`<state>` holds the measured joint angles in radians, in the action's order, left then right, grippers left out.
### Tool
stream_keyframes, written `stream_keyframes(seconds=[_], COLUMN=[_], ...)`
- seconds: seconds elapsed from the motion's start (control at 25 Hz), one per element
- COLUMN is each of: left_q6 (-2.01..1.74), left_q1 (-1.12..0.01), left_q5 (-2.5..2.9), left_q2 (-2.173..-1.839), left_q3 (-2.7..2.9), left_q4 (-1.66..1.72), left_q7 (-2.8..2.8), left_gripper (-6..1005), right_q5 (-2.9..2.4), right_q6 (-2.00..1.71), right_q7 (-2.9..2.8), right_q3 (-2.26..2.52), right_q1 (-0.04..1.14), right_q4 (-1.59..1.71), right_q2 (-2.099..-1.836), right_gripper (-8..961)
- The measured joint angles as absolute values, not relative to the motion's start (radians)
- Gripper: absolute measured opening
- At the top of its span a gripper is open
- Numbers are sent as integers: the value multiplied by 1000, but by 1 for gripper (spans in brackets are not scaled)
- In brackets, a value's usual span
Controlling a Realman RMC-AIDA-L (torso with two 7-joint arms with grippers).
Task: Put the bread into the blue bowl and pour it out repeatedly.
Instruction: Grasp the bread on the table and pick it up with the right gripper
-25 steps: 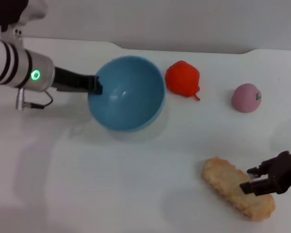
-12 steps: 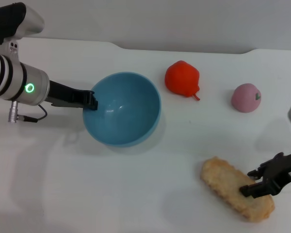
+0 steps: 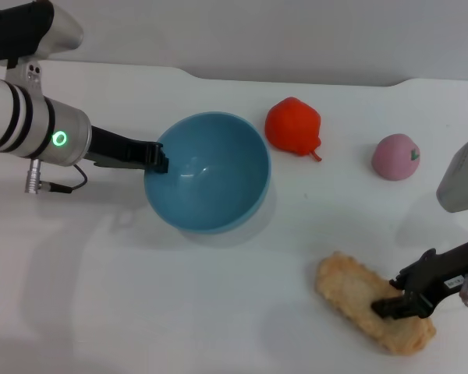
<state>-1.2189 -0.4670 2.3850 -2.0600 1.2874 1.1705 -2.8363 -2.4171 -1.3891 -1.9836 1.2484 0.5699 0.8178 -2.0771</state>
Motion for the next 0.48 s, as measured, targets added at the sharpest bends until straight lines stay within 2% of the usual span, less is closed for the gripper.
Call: stream_keyframes(seconds=[0.48], left_q6=[-1207], left_q1=[-484], left_q5=[2374], left_q2=[-2061], left_q3=[1302], left_q4=[1139], left_q7=[-2837], left_gripper=[25], right_q5=[-2331], right_q6=[-1413], right_q7=[-1972], right_q3=[1156], right_q1=[494], right_q4=[966], right_q2=[-2077], right_gripper=[318])
